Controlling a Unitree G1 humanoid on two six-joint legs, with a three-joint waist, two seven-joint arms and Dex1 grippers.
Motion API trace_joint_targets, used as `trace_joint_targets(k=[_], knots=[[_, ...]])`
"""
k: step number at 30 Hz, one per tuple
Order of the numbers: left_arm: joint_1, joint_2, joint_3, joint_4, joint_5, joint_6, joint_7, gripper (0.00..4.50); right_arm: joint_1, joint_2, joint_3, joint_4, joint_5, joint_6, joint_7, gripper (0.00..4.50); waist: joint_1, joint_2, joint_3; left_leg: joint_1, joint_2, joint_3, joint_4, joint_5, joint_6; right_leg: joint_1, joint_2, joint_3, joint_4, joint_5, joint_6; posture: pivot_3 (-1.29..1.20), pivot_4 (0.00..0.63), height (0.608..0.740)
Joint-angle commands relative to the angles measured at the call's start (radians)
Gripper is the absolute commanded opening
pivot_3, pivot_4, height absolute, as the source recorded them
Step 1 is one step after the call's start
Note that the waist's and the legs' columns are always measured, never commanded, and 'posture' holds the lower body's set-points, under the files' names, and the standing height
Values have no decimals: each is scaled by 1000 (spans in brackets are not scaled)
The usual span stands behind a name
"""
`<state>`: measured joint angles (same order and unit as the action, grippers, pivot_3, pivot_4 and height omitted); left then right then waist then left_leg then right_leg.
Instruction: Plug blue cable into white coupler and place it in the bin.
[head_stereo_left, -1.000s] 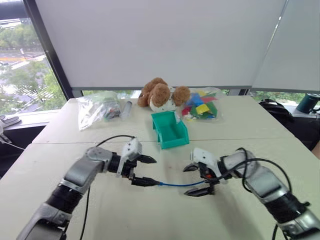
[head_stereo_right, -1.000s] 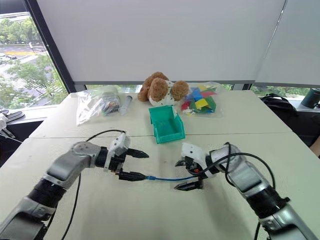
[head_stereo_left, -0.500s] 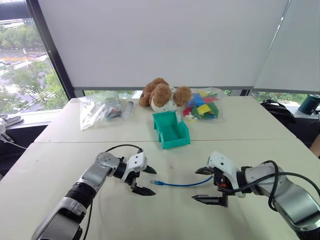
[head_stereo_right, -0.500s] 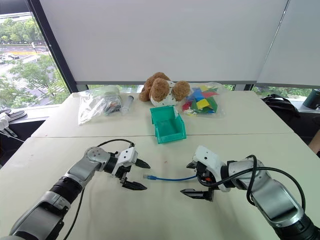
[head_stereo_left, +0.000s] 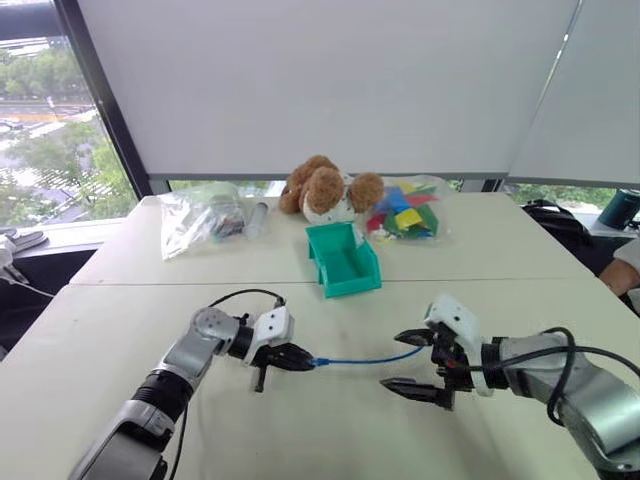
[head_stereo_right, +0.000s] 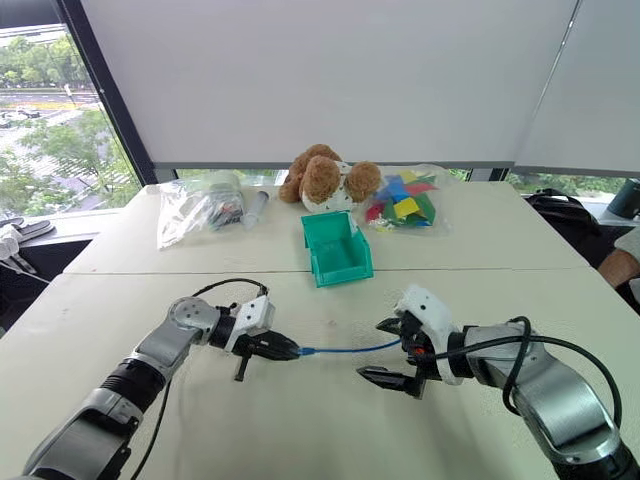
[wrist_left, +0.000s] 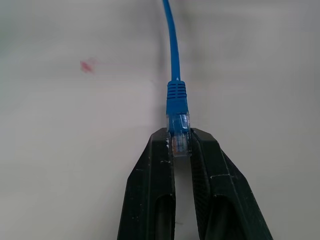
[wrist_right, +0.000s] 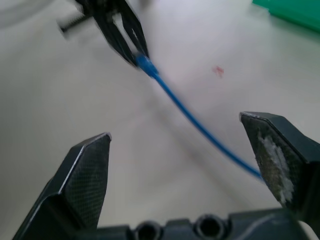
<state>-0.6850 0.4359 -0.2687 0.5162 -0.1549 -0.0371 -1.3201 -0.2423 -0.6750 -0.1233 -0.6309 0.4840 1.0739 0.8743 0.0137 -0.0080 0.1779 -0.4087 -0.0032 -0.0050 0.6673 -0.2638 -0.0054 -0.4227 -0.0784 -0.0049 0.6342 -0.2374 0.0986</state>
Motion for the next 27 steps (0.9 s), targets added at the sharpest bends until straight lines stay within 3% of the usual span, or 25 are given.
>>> trace_joint_targets(k=[1,5,10,13,26,27], knots=[[-62,-23,91,-83,-71,33,57,27,-7,121,-127,-60,164,207,-102,4500,0,0,0,0,0,0,0,0,0,0,0,0,0,0,0,0,150,740],[-99,-50,139,-115,-96,62,118,27,-54,303,-195,-44,234,377,-241,4500,-3,0,-1,0,-1,0,0,0,0,0,-1,0,0,1,1,0,150,740],[-108,-59,149,-152,-105,84,132,27,-221,569,-318,99,215,445,-440,4500,-12,0,-1,1,-2,0,-1,0,0,-1,1,0,2,1,1,0,150,740],[-104,-59,147,-158,-103,86,134,27,-308,657,-388,167,220,456,-511,4500,-11,1,-1,1,-2,0,-1,0,0,-2,1,0,3,1,1,0,150,740],[-85,-62,128,-157,-69,40,147,27,-448,769,-442,336,259,417,-627,4500,-27,1,-1,0,-3,0,-1,0,0,-2,1,0,3,1,1,0,150,740],[-84,-62,126,-157,-65,34,148,8,-450,767,-437,340,263,413,-629,4242,-27,1,-1,0,-3,0,-2,0,0,-2,1,0,3,1,1,0,150,740]])
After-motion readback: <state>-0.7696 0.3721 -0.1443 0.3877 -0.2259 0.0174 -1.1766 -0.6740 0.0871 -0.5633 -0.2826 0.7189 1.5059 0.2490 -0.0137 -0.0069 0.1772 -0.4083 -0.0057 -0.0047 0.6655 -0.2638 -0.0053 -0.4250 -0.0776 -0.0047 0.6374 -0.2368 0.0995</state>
